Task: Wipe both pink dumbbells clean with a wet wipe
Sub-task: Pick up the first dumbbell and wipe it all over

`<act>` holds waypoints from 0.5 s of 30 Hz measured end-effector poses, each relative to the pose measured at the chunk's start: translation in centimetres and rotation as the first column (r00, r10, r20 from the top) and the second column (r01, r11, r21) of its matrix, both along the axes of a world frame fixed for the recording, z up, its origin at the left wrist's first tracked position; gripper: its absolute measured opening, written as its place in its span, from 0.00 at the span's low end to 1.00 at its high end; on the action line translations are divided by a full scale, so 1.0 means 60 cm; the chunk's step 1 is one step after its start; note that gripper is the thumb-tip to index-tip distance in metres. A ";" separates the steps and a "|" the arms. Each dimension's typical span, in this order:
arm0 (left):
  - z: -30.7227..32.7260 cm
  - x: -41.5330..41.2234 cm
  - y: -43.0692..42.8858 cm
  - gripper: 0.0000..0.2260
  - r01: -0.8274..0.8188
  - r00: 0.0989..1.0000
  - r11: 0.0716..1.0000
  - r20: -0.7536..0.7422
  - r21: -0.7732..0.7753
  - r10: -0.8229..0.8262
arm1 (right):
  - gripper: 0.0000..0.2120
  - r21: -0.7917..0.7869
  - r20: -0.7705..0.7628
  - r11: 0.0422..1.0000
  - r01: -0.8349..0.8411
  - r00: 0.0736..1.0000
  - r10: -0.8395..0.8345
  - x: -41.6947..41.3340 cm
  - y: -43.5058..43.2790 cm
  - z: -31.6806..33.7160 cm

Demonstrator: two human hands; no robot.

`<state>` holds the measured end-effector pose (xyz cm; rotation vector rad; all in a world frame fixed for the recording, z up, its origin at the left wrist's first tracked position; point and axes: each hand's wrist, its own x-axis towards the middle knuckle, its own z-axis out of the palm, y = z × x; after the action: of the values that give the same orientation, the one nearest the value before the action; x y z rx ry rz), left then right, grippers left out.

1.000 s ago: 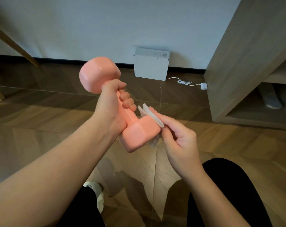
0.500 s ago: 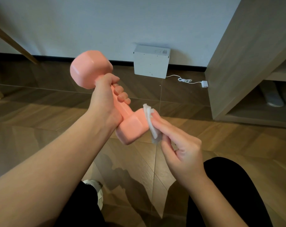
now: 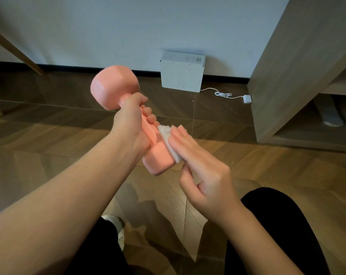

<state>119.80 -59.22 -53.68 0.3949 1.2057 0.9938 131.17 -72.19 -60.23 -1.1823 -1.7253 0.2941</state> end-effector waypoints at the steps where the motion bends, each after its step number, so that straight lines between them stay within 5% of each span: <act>1: 0.000 0.000 0.001 0.09 -0.002 1.000 1.000 -0.004 -0.004 0.002 | 0.23 0.013 -0.007 1.000 -0.016 1.000 0.016 -0.001 -0.008 -0.005; 10: 0.000 0.003 -0.001 0.04 -0.018 0.999 0.999 -0.048 0.044 0.020 | 0.23 -0.028 -0.043 0.999 -0.027 0.999 0.026 -0.004 -0.006 -0.009; 15: -0.001 0.000 -0.001 0.06 -0.044 0.999 0.999 0.031 0.000 0.044 | 0.38 -0.044 0.071 0.999 -0.004 0.997 0.007 -0.009 0.005 -0.011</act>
<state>119.82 -59.29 -53.75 0.3535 1.1900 1.0349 130.64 -71.88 -60.92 -1.2326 -1.7921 0.2976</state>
